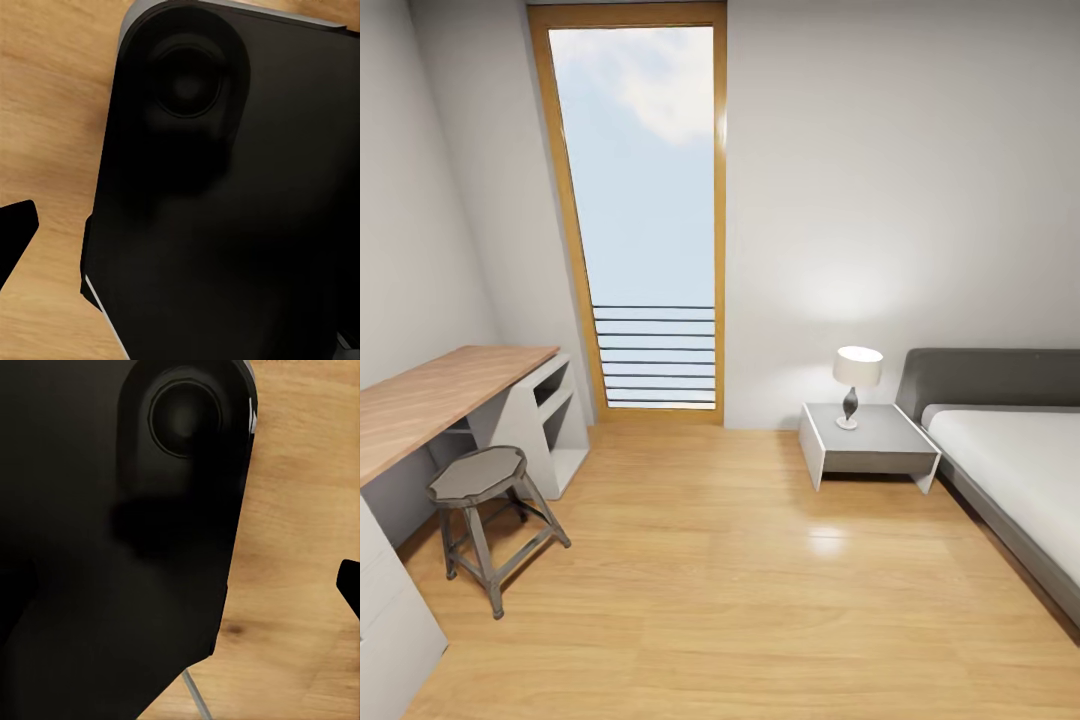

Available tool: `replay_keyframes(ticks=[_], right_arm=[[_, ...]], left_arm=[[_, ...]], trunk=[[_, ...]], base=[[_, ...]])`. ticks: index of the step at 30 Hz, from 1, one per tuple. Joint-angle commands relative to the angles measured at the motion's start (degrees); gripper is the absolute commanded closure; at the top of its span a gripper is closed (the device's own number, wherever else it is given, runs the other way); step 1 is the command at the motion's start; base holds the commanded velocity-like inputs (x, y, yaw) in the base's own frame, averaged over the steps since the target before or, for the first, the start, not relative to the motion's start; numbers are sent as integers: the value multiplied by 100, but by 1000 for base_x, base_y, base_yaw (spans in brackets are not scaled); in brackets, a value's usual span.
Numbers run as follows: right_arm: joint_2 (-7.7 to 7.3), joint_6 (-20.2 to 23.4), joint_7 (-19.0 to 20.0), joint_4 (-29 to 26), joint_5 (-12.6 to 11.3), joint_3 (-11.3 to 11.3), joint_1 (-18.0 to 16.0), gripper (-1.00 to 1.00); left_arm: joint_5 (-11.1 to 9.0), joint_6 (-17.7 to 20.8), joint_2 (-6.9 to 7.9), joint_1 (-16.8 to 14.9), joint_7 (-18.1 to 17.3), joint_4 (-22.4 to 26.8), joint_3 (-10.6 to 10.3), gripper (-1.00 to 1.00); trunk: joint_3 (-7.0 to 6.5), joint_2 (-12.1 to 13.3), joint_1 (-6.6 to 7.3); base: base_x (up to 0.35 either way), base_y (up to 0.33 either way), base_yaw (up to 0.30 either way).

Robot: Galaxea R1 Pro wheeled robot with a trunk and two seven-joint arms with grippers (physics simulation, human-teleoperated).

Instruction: Attach the digital camera to the camera tripod in the bedroom.

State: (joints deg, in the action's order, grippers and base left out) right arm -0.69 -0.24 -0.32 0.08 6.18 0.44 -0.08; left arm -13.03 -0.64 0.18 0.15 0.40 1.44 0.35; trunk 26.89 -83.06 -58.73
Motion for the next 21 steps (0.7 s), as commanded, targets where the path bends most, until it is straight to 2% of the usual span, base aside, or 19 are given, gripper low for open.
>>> replay_keyframes(ticks=[1, 21], right_arm=[[-1, -3, -3, 1, 59, 0, -1, -100], [-1, -3, -3, 1, 59, 0, -1, -100]], left_arm=[[-33, -7, 0, 2, 4, 6, 0, -100], [-33, -7, 0, 3, 4, 6, 0, -100]], trunk=[[3, -2, 0], [3, -2, 0]], base=[[0, 0, 0], [0, 0, 0]])
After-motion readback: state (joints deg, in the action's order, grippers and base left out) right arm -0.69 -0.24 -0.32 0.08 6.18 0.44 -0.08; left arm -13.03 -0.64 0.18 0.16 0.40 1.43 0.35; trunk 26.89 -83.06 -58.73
